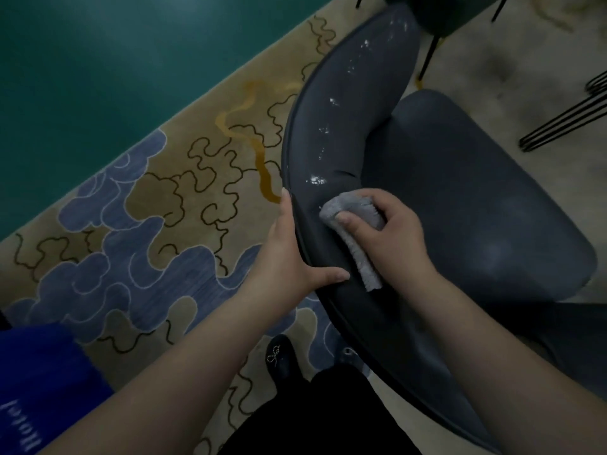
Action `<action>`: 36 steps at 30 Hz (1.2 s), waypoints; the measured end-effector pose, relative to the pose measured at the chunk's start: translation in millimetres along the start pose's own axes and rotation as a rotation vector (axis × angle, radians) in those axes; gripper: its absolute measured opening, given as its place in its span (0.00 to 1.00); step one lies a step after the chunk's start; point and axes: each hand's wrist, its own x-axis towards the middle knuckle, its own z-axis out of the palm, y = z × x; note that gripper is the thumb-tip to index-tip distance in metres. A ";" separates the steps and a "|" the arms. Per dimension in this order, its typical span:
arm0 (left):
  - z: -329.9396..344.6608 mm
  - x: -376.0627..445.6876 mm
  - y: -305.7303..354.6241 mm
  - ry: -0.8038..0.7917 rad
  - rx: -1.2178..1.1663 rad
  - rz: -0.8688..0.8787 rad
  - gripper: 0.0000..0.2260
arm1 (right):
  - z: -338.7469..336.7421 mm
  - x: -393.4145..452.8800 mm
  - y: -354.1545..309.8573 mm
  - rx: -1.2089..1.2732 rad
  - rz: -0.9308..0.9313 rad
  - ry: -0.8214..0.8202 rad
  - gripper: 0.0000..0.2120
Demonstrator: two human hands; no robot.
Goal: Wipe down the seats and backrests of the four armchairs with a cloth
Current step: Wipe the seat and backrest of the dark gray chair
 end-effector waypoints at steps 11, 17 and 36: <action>-10.9 9.6 4.1 -0.022 0.030 -0.021 0.64 | 8.4 20.7 -5.8 -0.001 -0.054 -0.074 0.11; -15.7 12.7 8.4 0.025 0.035 -0.044 0.61 | -5.4 40.8 7.5 -0.001 -0.006 -0.006 0.09; -29.3 28.0 -0.8 -0.005 0.008 -0.051 0.57 | 21.1 58.9 -26.8 -0.400 -0.348 -0.198 0.16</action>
